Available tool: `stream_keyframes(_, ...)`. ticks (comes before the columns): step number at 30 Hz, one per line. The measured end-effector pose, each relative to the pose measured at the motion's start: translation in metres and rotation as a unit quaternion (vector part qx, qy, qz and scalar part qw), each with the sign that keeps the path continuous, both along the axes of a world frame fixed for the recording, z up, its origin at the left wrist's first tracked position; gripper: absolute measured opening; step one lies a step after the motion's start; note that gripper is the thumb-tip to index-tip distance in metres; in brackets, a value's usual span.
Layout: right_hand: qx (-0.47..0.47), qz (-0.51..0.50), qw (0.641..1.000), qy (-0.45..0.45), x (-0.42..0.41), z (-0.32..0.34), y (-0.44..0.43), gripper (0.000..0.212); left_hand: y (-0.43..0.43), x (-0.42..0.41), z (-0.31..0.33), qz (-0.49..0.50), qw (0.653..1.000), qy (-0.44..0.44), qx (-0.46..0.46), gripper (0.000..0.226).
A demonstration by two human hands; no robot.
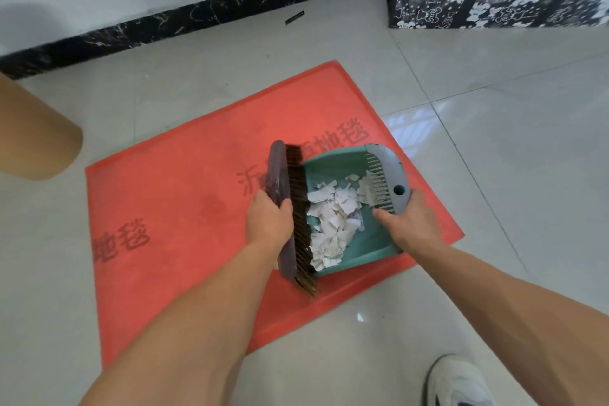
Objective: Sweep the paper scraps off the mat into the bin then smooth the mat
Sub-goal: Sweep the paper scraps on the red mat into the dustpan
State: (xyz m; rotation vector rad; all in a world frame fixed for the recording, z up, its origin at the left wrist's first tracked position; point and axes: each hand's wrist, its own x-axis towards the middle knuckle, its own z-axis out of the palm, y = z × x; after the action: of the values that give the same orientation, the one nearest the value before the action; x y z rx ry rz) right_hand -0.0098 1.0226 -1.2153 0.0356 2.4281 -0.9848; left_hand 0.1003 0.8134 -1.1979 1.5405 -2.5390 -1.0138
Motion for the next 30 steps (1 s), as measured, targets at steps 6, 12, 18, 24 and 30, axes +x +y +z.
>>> stream_keyframes(6,0.0,-0.005,1.0,-0.009,-0.001,-0.001,-0.001,0.056,0.002,-0.022,0.019,-0.021,0.996,0.086,-0.025,0.026)
stream_keyframes(12,-0.006,-0.004,1.0,-0.019,-0.003,-0.002,0.0,0.054,-0.038,-0.01,0.029,-0.052,0.987,0.068,-0.135,0.028)
stream_keyframes(18,-0.009,-0.006,1.0,-0.022,-0.004,-0.004,0.001,0.054,-0.062,0.017,0.018,-0.044,0.984,-0.062,-0.163,0.033)
stream_keyframes(24,-0.002,-0.01,1.0,-0.028,-0.003,-0.011,0.001,0.053,-0.05,0.028,-0.002,-0.059,0.988,-0.099,-0.102,0.033)
stream_keyframes(30,-0.017,-0.019,0.999,-0.034,0.0,-0.013,-0.004,0.053,-0.018,0.008,-0.001,-0.091,0.993,-0.055,-0.043,0.029)
